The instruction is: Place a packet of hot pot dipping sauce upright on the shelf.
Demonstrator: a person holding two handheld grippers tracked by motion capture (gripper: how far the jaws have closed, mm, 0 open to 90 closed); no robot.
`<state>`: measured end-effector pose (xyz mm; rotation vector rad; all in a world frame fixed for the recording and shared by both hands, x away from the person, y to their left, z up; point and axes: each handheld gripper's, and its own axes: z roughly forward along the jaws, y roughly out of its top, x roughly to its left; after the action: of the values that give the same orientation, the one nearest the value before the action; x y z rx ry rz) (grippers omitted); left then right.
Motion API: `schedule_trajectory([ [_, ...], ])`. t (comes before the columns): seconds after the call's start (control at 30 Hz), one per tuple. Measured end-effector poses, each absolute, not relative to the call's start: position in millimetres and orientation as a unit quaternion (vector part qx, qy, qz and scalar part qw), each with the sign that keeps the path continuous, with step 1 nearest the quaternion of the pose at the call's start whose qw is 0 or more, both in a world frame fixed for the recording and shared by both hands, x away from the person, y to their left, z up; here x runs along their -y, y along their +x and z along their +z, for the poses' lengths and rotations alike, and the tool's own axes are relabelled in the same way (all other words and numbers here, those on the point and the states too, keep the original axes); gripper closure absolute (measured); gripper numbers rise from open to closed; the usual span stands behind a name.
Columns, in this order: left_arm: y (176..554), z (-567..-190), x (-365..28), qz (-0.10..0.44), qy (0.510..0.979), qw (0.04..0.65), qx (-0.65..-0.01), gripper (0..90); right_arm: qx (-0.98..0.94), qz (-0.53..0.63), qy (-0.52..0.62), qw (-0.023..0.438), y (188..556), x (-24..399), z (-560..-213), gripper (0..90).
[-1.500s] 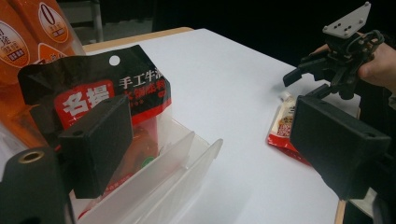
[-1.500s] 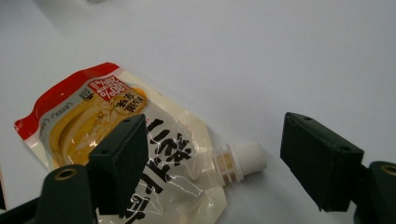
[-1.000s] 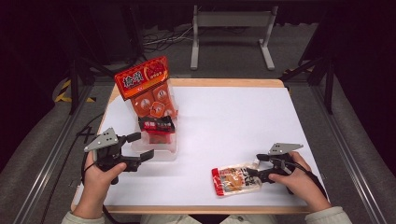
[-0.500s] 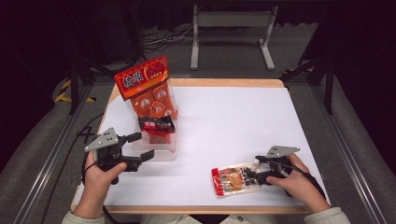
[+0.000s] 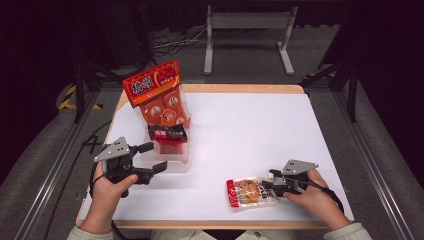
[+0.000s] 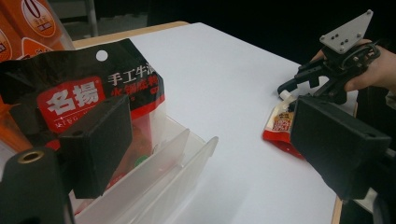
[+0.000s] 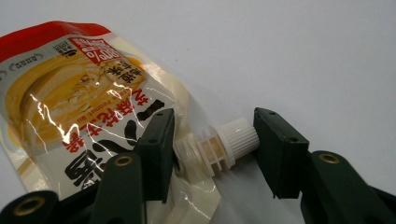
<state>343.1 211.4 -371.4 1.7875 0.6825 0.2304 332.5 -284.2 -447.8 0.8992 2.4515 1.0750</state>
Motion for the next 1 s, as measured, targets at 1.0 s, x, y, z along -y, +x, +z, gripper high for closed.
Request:
schedule_trajectory([
  [1.0,340.2,-372.1,-200.9,0.088,0.770,0.567,-0.279,14.3,-0.842,0.433,0.275,0.165,332.7,274.5,-391.7,52.3],
])
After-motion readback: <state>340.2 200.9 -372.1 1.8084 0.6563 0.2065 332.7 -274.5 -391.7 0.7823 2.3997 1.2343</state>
